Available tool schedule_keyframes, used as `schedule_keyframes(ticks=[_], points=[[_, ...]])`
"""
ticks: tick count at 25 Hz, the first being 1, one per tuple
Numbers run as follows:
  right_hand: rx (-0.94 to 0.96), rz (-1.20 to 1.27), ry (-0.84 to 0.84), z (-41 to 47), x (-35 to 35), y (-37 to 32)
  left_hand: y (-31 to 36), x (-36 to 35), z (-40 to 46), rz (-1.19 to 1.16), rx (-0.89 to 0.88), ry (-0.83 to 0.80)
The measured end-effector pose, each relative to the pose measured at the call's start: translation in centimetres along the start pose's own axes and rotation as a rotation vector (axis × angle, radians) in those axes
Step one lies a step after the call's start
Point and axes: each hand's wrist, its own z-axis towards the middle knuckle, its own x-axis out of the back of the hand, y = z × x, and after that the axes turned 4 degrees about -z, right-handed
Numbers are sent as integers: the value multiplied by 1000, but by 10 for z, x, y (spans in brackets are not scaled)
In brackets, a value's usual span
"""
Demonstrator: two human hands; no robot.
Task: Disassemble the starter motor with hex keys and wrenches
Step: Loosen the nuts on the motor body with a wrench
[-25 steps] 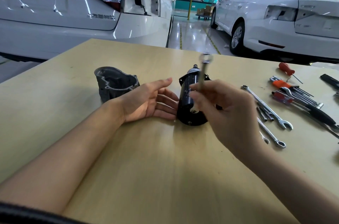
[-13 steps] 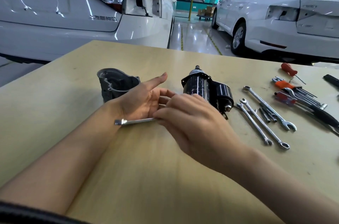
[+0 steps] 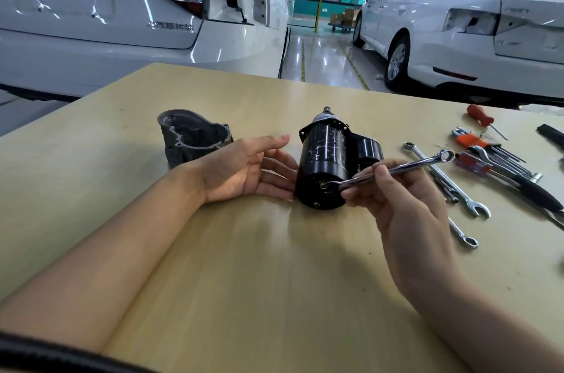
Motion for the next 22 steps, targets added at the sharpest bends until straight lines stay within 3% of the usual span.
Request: schedule_keyframes(ticks=[10,18,22], points=[[2,-14,0,-2,2,-1,-1,1,0,13,3,1],[-154,121,35,1,4,-5,-1,1,1,5,8,1],[13,-48,0,-2,4,-3,0,0,1,12,6,3]])
